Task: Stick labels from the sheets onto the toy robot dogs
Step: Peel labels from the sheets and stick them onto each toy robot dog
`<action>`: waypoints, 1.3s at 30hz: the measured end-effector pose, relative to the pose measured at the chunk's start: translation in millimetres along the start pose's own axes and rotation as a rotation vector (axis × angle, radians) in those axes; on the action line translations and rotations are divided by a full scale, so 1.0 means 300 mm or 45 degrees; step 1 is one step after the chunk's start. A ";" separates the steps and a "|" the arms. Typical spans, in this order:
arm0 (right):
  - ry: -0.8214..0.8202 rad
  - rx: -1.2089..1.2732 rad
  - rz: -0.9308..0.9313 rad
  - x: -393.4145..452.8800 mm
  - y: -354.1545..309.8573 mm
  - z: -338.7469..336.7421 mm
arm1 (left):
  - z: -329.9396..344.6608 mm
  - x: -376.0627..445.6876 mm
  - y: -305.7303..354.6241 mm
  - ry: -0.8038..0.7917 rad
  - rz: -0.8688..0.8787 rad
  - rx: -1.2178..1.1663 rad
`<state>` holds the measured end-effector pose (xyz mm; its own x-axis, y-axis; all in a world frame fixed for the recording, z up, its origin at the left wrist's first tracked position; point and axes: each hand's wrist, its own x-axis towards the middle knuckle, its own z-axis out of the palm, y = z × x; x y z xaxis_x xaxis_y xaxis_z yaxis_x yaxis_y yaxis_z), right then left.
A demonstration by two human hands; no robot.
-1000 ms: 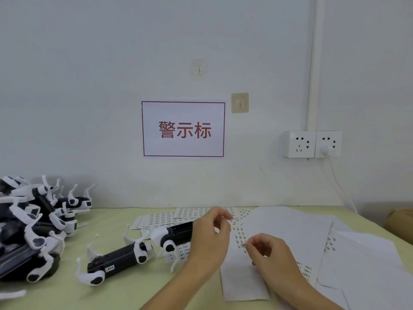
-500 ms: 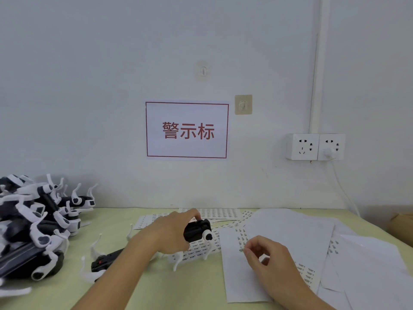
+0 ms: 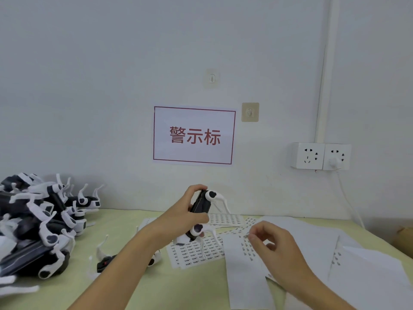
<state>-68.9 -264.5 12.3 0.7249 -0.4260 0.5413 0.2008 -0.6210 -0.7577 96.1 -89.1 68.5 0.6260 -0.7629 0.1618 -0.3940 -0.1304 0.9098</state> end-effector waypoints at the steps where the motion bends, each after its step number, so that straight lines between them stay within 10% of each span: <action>1: -0.067 -0.021 0.011 0.020 -0.026 -0.016 | 0.002 0.000 0.009 0.006 0.011 -0.095; 39: 0.117 -0.443 -0.458 0.237 -0.395 -0.062 | 0.051 -0.049 0.210 0.128 0.293 -0.250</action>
<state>-53.4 -233.4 147.2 0.5859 -0.1916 0.7874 0.1844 -0.9147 -0.3597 51.8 -95.9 117.6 0.6029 -0.6904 0.3999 -0.4015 0.1706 0.8998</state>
